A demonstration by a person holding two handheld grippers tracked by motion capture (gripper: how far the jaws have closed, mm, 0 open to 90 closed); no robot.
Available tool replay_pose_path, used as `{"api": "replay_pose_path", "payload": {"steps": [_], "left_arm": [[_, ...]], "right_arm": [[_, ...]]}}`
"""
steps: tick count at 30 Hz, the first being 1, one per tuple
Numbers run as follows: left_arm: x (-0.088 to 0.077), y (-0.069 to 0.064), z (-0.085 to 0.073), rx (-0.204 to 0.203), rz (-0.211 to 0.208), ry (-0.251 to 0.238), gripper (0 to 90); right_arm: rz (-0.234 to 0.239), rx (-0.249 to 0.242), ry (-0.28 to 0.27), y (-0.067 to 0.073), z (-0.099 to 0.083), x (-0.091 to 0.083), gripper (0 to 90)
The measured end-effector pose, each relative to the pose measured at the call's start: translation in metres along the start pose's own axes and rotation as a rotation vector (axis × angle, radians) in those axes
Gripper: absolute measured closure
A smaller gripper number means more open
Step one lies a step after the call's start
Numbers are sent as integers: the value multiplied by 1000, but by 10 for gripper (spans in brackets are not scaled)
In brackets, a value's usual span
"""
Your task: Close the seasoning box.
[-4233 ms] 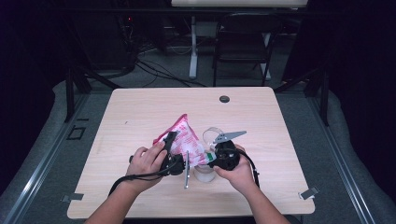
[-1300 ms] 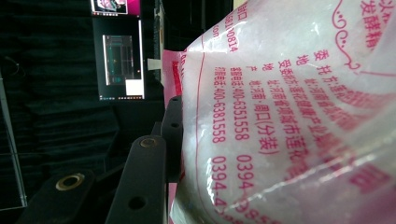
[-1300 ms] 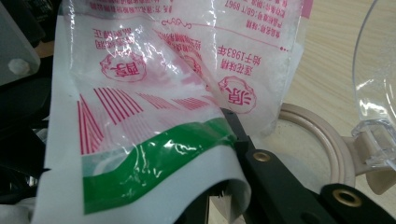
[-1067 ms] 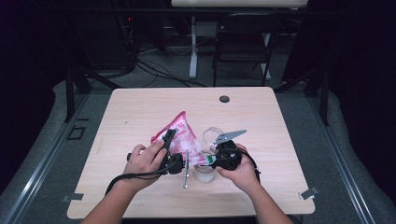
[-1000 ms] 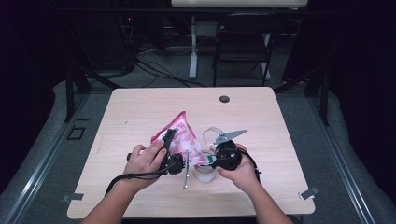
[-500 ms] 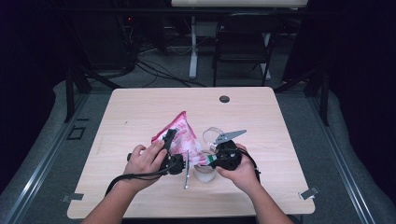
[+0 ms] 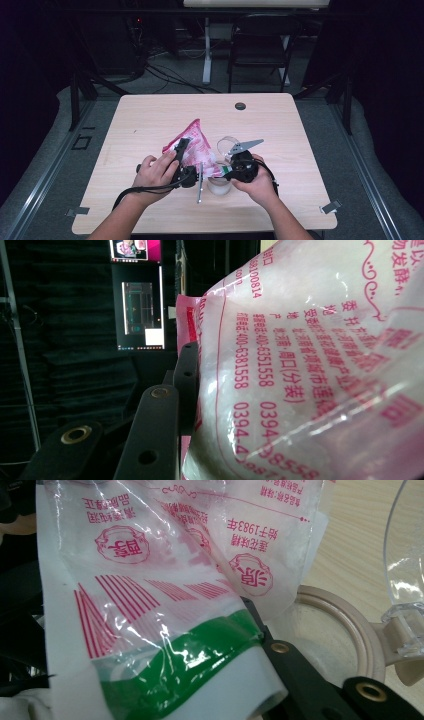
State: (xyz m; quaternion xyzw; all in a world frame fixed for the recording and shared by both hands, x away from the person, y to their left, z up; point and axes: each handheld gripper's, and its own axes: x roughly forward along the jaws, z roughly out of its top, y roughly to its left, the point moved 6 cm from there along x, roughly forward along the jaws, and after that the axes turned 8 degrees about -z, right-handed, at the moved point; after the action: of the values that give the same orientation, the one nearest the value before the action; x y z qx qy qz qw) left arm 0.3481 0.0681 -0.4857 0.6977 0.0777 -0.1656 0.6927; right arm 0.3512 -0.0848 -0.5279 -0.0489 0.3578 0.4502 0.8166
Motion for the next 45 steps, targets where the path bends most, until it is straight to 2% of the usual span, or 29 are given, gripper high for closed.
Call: {"api": "replay_pose_path", "payload": {"steps": [28, 30, 31, 36, 37, 45], "left_arm": [[0, 0, 2, -4, 4, -8, 673], [-1, 1, 3, 7, 12, -9, 673], [1, 2, 3, 4, 31, -34, 673], [1, 2, 3, 3, 34, -36, 673], [-1, 1, 3, 1, 9, -10, 673], [-1, 3, 4, 7, 17, -14, 673]], "right_arm": [[-3, 1, 0, -1, 0, 0, 900], [-4, 0, -1, -1, 0, 0, 900], [-4, 1, -2, -1, 0, 0, 900], [-4, -1, -3, -1, 0, -1, 900], [-4, -1, -3, -1, 0, -1, 900], [-3, 0, -4, -2, 0, -1, 900]]}}
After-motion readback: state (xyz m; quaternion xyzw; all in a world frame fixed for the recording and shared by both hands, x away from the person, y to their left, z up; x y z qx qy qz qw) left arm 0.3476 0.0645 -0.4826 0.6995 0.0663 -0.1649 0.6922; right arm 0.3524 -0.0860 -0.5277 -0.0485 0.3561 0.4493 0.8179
